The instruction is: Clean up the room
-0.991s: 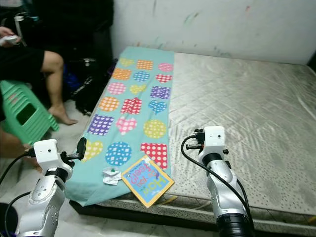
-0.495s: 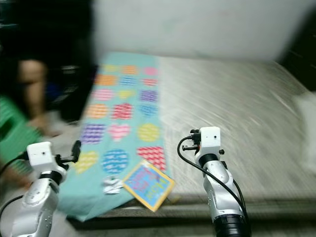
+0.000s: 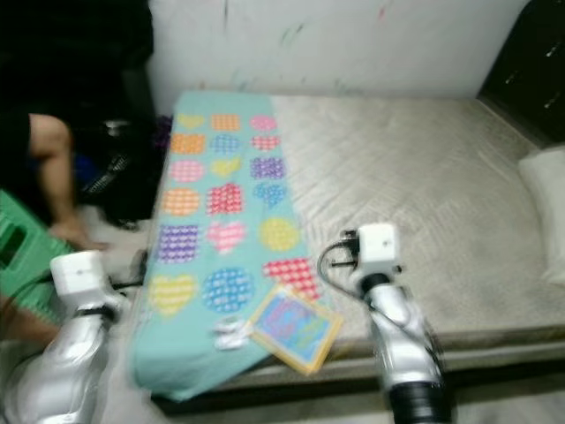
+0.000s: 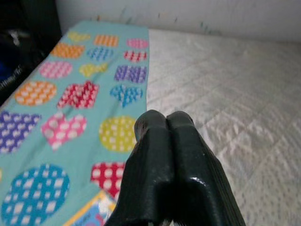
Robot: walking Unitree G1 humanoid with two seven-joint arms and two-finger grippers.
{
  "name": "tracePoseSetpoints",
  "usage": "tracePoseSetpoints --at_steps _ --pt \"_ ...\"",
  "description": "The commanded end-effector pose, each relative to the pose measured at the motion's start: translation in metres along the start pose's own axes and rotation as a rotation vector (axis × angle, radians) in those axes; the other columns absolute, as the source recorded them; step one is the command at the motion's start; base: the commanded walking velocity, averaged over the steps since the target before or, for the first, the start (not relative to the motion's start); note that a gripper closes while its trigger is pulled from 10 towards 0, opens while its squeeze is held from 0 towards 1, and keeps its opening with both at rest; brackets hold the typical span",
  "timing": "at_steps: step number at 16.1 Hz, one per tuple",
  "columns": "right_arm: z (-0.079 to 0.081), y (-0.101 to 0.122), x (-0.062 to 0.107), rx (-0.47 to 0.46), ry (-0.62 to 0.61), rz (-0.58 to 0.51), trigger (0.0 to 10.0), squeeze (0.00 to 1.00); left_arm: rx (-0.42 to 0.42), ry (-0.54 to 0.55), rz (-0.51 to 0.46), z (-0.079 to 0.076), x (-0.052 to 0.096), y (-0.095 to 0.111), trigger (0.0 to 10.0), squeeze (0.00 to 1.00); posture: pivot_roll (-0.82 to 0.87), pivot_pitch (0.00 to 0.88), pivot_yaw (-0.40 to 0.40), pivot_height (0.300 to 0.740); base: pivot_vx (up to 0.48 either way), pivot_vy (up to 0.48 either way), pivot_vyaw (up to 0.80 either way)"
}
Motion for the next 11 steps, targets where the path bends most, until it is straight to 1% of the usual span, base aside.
tracePoseSetpoints --at_steps 1,3,4,5,11 --pt "0.0006 0.0053 -0.0018 -0.001 -0.002 -0.017 10.0 0.00 -0.017 0.020 -0.005 0.0066 -0.0001 0.0026 10.0 0.00 -0.13 0.000 -0.031 0.740 0.000 0.000 0.00" --pt "0.0016 0.0053 -0.0024 0.000 0.002 -0.016 10.0 0.00 0.004 0.006 -0.017 0.0052 0.0010 0.0044 10.0 0.00 -0.13 0.000 -0.032 0.740 0.000 0.000 0.00" --pt "0.0020 0.0053 -0.0026 0.000 0.004 -0.016 10.0 0.00 0.020 -0.027 -0.033 0.0013 0.0022 0.0071 10.0 0.00 -0.13 0.000 -0.032 0.740 0.000 0.000 0.00" --pt "0.0022 0.0054 -0.0030 -0.002 0.005 -0.016 10.0 0.00 0.024 -0.038 -0.028 -0.0006 0.0018 0.0063 10.0 0.00 -0.13 0.000 -0.033 0.740 0.000 0.000 0.00" --pt "0.0040 0.0054 -0.0047 -0.001 0.008 -0.012 10.0 0.00 0.027 -0.045 -0.022 -0.0015 0.0026 0.0036 10.0 0.00 -0.12 0.000 -0.037 0.740 0.000 0.000 -0.80"
Point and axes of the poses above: a point about 5 cm out from each wrist's last joint towards the gripper, its own x axis pointing back from the gripper into the wrist, its own y axis along the axis of the wrist's last joint, z = x × y, the point moved 5 cm from there along -x, pointing out of the wrist towards the gripper, and after that the axes turned 5 degrees about -x, right-handed, at the moved point
